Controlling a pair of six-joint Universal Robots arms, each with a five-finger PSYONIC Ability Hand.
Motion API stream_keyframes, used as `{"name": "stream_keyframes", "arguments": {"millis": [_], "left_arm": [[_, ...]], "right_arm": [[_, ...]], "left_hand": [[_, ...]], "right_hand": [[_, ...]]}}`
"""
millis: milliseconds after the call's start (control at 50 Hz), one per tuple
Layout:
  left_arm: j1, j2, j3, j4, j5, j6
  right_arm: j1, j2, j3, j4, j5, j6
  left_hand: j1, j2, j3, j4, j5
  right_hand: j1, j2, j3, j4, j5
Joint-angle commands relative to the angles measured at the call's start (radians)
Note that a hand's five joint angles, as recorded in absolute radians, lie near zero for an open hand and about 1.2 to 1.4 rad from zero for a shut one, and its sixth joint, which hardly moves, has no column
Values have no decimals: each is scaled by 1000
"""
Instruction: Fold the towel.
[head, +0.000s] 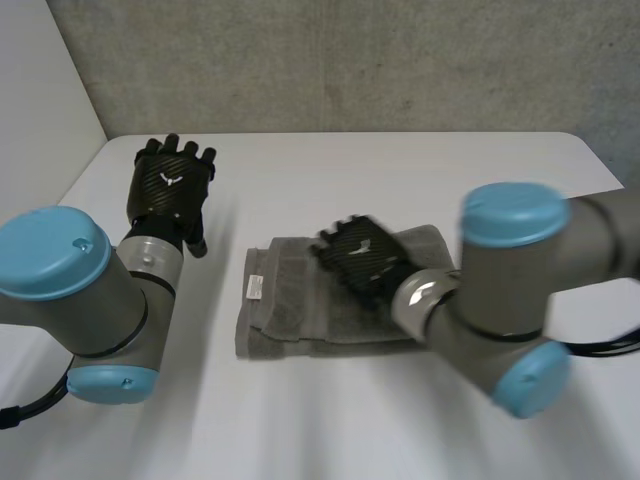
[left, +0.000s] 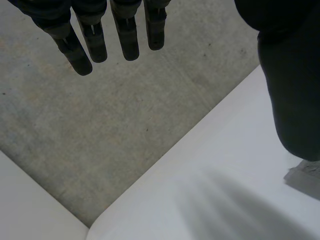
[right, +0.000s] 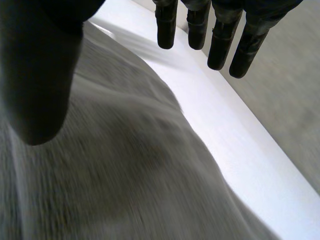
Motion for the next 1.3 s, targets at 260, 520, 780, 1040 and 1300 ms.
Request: {"name": "stream_keyframes", "arguments": {"millis": [260, 520, 780, 1040, 1300], "left_arm": [[-149, -63, -6, 0, 12, 15], [-139, -37, -8, -2, 0, 4], [-142, -22, -10, 0, -1, 2], [-133, 35, 32, -2, -3, 4], [-145, 53, 119, -37, -41, -10]], "right_arm": [[-338, -126, 392, -107, -124, 30], [-397, -145, 410, -126, -114, 24], [-451, -146, 459, -166, -130, -6], [-491, -241, 433, -132, -124, -32], [-25, -200, 183, -95, -239, -69]], "left_hand": [[-52, -55, -42, -66, -189], [-63, -67, -53, -77, -201], [-64, -67, -53, -77, -201], [-75, -78, -65, -89, -212], [-90, -93, -80, -104, -227]], "right_hand": [[176, 164, 165, 155, 179], [1028, 1015, 1016, 1006, 1030], [964, 952, 952, 943, 967], [1162, 1149, 1150, 1140, 1164], [1162, 1149, 1150, 1140, 1164]]}}
